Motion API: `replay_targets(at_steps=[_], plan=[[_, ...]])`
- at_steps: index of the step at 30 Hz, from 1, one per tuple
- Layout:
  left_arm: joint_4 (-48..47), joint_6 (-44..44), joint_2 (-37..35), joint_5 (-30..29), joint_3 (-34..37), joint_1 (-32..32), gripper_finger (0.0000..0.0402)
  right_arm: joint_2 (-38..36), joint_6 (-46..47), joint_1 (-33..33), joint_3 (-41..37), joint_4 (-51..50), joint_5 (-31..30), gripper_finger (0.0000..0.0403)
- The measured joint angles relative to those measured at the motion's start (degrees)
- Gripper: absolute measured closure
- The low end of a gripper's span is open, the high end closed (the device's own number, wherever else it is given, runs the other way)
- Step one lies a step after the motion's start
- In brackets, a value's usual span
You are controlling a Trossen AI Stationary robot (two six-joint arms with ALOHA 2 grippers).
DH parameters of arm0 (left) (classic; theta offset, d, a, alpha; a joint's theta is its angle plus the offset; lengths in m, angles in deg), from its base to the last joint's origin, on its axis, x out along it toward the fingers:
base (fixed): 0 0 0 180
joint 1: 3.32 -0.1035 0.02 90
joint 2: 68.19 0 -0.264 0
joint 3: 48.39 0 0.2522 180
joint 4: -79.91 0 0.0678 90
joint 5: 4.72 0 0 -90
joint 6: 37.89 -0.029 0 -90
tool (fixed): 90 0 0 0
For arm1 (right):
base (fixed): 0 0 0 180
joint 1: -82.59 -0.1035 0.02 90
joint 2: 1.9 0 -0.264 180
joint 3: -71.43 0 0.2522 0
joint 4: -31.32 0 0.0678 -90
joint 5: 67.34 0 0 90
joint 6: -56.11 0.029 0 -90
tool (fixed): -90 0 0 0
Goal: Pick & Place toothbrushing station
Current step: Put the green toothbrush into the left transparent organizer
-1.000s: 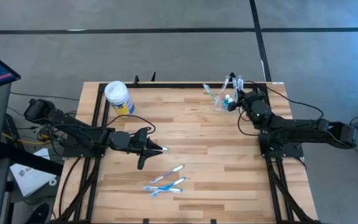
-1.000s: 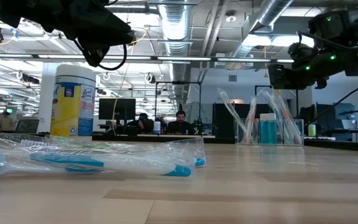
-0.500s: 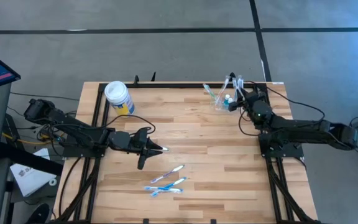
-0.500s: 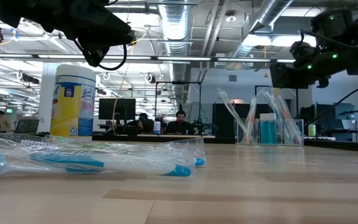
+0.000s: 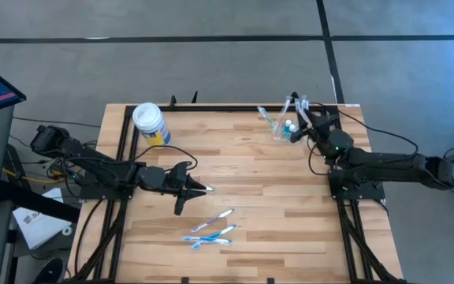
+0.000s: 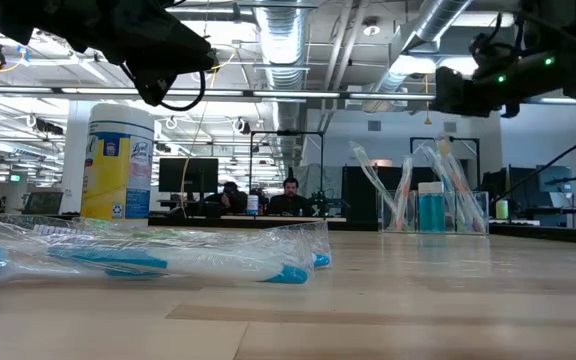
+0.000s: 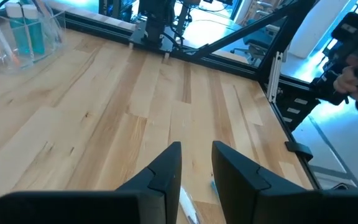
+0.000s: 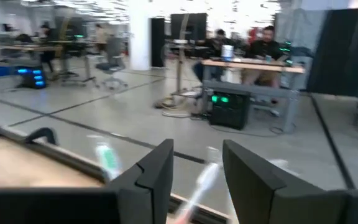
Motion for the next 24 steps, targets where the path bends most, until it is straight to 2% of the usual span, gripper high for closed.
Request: replay_targets(at_steps=[11, 18, 24], plan=[[-2.19, -4.85, -0.01, 0.23, 0.0, 0.01, 0.0317, 0.05, -0.43, -13.51, 3.21, -1.53, 0.13, 0.027], [-12.99, -5.61, -0.02, 0.08, 0.0, 0.0, 0.0317, 0.06, -0.35, -24.12, 4.54, -3.24, 0.15, 0.027], [-22.36, -5.54, -0.02, -4.58, 0.0, 0.02, 0.0317, 0.08, -0.2, -32.4, 4.54, -3.25, 0.15, 0.0269]])
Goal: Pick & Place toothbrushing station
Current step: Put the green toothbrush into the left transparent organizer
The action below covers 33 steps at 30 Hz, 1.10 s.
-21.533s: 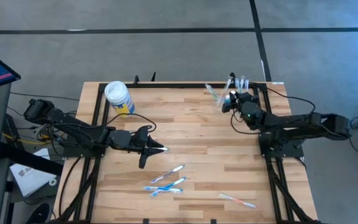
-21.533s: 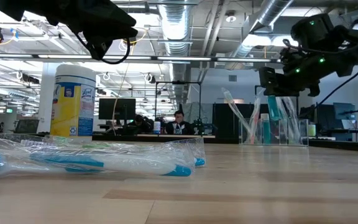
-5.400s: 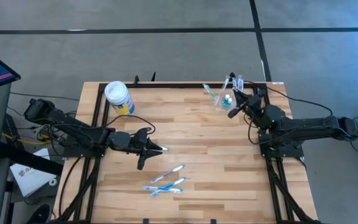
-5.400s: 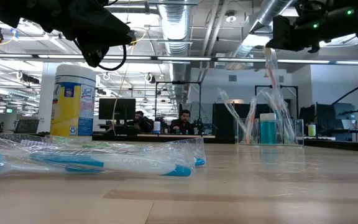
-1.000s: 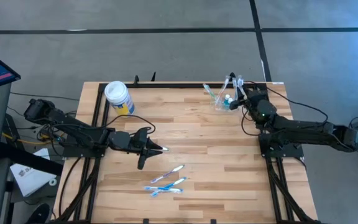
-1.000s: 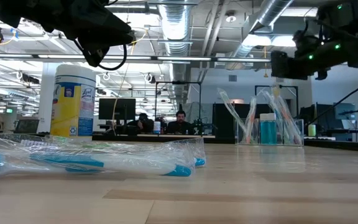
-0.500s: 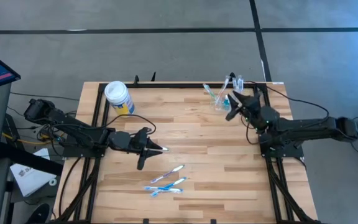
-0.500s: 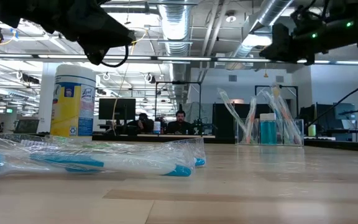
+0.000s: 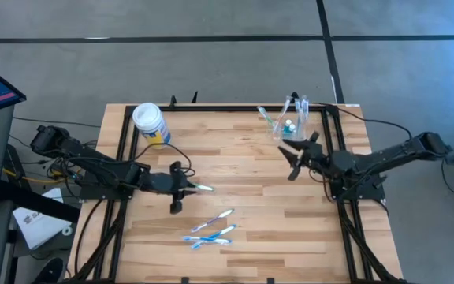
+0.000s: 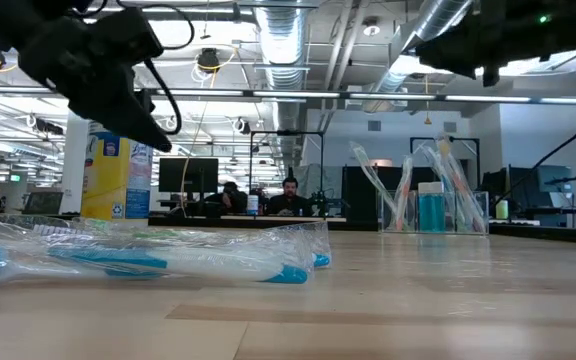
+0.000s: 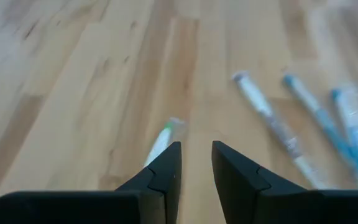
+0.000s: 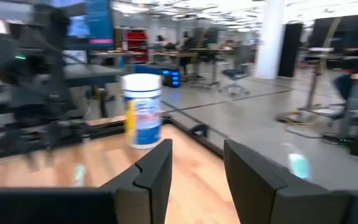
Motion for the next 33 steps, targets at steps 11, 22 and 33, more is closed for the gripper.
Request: replay_targets(at_steps=[11, 22, 33], plan=[[-13.23, 2.73, 0.0, -6.61, 0.0, -0.51, 0.0317, 5.1, -1.35, -6.86, 0.11, 4.48, -0.04, 0.0276], [-18.4, 4.4, 0.0, -6.73, 2.44, -2.91, 0.0262, 6.12, -1.7, -6.77, 0.11, 6.09, -0.08, 0.028], [-17.75, 8.7, 0.0, -5.61, 8.18, -2.97, 0.0203, 6.12, -1.67, -6.77, 0.11, 6.06, -0.09, 0.0281]])
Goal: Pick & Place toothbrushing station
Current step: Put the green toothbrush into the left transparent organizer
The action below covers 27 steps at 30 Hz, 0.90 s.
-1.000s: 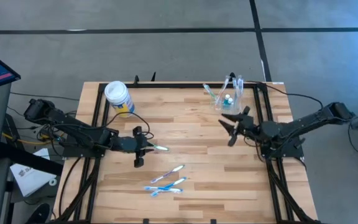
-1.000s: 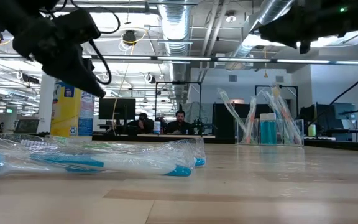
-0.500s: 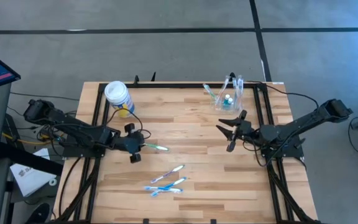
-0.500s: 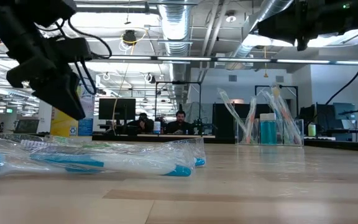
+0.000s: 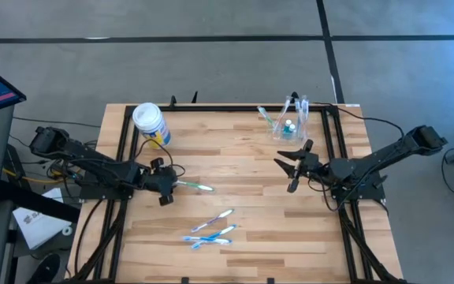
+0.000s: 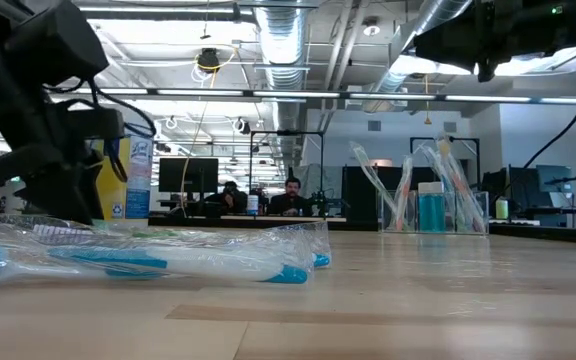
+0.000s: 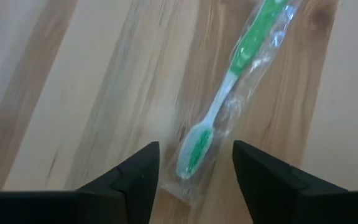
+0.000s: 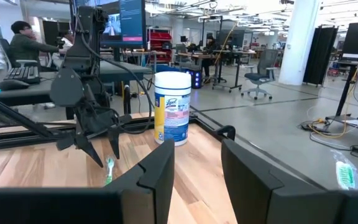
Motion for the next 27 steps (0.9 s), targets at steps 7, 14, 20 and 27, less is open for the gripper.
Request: replay_targets(at_steps=[7, 14, 20, 27], plan=[[0.74, -0.87, -0.13, -0.24, 1.85, 0.04, 0.0197, 0.0, 0.12, 0.0, 0.0, -0.03, 0.01, 0.0281], [0.45, -0.79, -0.11, 2.22, 1.87, 0.04, 0.0213, 0.0, 0.12, 0.0, 0.0, -0.2, 0.01, 0.0282], [-0.1, 2.96, -0.09, 3.34, 1.94, 0.07, 0.0249, 0.0, 0.14, 0.0, 0.0, -0.2, 0.01, 0.0282], [-0.56, 4.64, -0.09, 6.01, 1.87, 0.04, 0.0297, 0.0, 0.14, 0.0, 0.0, -0.22, 0.01, 0.0282]])
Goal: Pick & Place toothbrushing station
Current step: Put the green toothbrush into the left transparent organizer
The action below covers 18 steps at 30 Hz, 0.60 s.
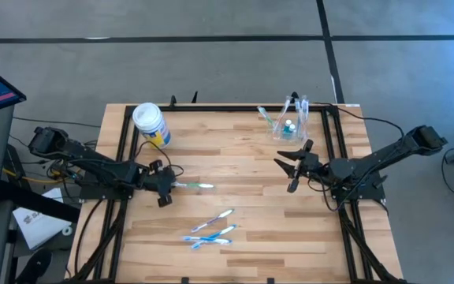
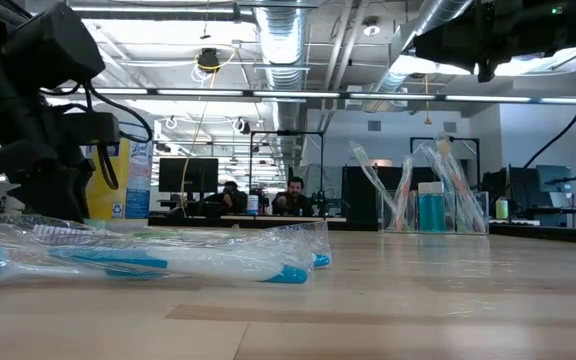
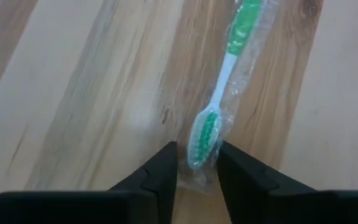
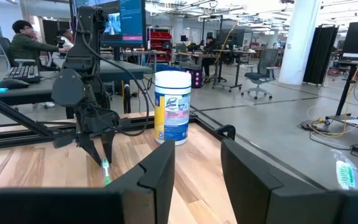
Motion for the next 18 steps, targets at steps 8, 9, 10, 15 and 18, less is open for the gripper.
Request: replay_targets(at_steps=[8, 9, 10, 15, 18], plan=[[-2.43, -0.33, 0.22, 2.61, -2.59, 0.01, 0.0348, 0.0, 0.44, 0.0, 0.0, -0.04, 0.0, 0.0283], [-2.66, -0.85, 0.24, 3.63, -3.14, 0.05, 0.0354, 0.0, 0.44, 0.0, 0.0, -0.11, 0.0, 0.0283], [-2.88, -1.2, 0.24, 4.34, -3.69, 0.07, 0.036, 0.0, 0.44, 0.0, 0.0, -0.2, 0.0, 0.0283], [-2.51, -1.34, 0.24, 6.13, -6.56, 0.07, 0.0378, 0.0, 0.44, 0.0, 0.0, -0.24, 0.02, 0.0283], [-2.24, -1.34, 0.22, 6.11, -8.63, 0.07, 0.0379, 0.85, 0.42, 0.0, 0.0, -0.3, 0.04, 0.0283]])
